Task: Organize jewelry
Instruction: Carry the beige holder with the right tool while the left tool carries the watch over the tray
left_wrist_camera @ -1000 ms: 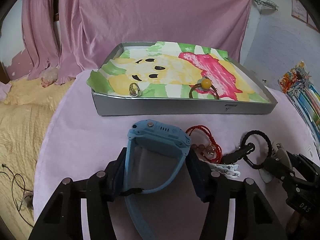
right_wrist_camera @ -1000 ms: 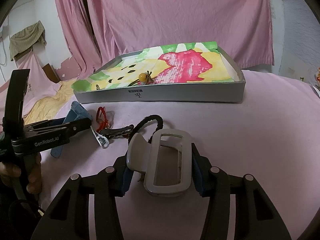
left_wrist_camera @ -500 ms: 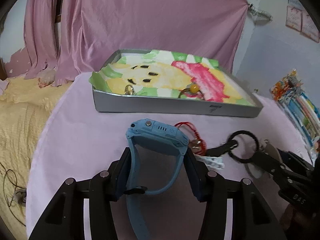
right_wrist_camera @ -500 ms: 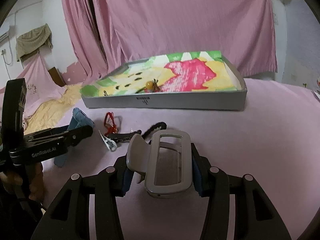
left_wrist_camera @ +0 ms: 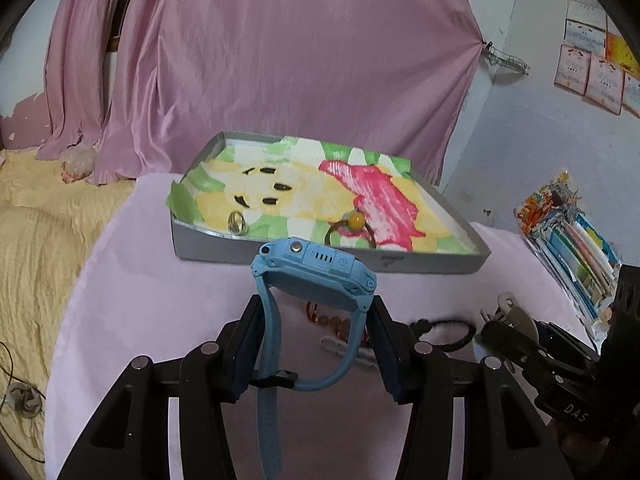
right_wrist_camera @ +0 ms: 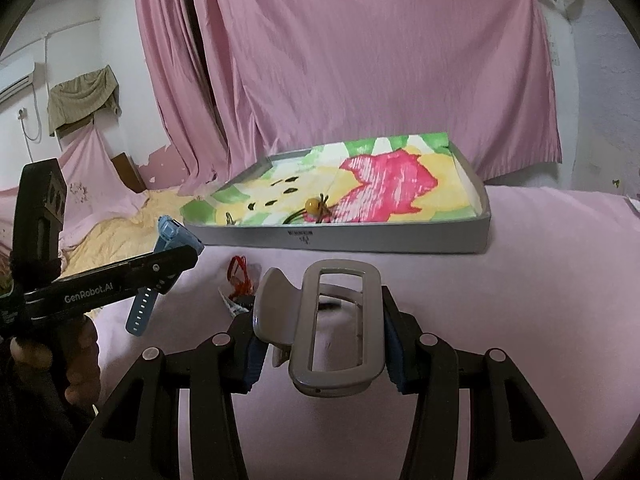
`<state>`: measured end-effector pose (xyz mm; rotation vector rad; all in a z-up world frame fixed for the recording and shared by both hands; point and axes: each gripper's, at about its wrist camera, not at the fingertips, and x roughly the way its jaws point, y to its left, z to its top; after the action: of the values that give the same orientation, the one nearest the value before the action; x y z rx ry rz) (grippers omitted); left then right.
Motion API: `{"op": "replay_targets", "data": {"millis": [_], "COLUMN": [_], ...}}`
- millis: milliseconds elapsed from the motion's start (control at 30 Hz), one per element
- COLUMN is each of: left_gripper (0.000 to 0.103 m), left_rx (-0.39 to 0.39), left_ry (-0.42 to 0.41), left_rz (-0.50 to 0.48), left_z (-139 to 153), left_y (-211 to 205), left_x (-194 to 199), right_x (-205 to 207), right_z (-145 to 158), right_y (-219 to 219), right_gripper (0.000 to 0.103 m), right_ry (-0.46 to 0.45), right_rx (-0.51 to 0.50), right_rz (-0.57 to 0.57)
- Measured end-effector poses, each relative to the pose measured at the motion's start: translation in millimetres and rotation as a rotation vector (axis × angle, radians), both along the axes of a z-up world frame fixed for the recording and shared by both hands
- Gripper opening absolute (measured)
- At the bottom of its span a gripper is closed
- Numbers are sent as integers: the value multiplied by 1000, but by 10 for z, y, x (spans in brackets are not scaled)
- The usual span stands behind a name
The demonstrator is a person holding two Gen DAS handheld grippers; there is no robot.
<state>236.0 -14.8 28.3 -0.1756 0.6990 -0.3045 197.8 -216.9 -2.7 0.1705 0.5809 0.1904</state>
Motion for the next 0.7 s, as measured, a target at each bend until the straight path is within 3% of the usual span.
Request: {"op": "replay_targets", "data": {"millis": [267,700], "left_gripper": [48,48], "left_rx": [-30,-7], "left_ry": [-4,18], "left_rz": [-5,20], "left_z": [112,303], "left_y": [16,-14], "left_x": [142,816], "right_x": [157,1128], "right_z": [238,431], "right_y": [-61,-114], "right_gripper": [44,44], "right_ry": [-56,-22], "right_rx": [-23,-28], "right_rz": [8,21]}}
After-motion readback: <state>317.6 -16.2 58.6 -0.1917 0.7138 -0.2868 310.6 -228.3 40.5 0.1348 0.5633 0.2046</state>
